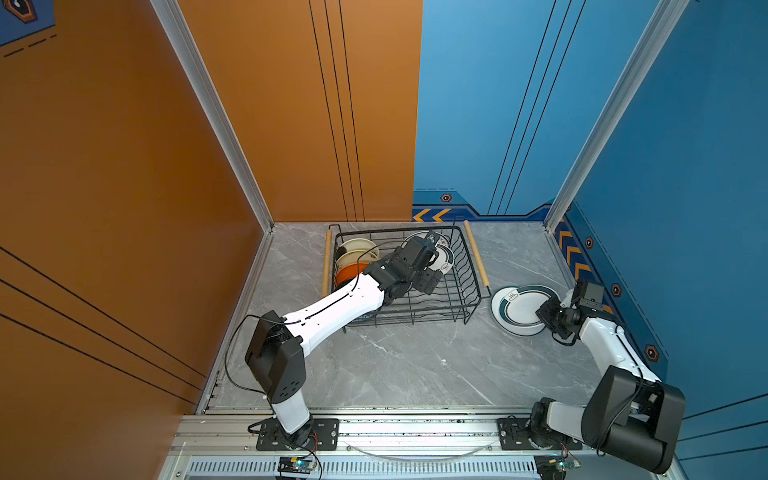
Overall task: Unload the plates from the dish rack
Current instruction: 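Lower the plate onto the plate stack with the right gripper while the left returns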
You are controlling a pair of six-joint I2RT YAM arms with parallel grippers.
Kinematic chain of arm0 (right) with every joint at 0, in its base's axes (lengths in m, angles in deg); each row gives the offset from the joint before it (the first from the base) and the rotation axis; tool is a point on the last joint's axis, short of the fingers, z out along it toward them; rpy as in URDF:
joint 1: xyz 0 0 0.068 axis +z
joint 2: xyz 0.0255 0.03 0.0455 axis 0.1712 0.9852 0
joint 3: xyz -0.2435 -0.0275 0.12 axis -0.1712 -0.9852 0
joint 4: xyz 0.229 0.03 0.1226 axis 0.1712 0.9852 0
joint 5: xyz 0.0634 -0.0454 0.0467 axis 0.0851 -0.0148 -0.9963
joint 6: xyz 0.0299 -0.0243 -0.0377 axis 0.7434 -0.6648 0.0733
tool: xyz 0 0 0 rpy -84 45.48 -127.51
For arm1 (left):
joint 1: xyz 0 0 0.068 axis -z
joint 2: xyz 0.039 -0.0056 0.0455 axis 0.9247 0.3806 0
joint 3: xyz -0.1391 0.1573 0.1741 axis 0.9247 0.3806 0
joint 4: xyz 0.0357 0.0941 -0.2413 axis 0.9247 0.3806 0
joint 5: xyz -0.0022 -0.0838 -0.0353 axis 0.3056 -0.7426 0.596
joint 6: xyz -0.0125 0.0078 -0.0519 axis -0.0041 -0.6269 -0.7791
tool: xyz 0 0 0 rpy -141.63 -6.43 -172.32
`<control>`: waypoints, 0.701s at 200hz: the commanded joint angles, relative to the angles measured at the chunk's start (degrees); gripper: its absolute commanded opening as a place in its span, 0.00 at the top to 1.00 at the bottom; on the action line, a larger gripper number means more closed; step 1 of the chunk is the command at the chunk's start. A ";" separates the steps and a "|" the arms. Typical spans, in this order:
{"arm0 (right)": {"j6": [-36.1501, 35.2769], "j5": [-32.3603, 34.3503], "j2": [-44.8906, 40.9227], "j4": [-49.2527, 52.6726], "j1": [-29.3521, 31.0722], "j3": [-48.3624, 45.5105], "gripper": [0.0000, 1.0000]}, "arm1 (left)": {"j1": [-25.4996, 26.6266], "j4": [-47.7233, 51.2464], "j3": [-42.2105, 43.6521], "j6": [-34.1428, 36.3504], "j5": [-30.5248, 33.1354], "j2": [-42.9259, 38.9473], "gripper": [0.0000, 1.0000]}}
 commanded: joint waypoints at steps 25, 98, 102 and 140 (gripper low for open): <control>0.14 -0.49 1.88 0.42 -0.39 -1.62 0.71 | -0.70 -0.30 0.63 0.08 -1.96 -1.71 0.02; 0.74 0.71 4.14 -0.98 -0.04 -2.21 0.52 | -0.89 -7.13 6.29 2.46 3.88 -5.88 0.02; 0.87 0.71 4.31 -0.96 -0.04 -2.25 0.52 | -0.91 -7.10 6.34 2.47 4.36 -6.05 0.02; 0.87 1.43 4.89 -1.17 0.52 -2.08 0.37 | -1.38 -1.76 3.14 1.85 7.03 -5.52 0.02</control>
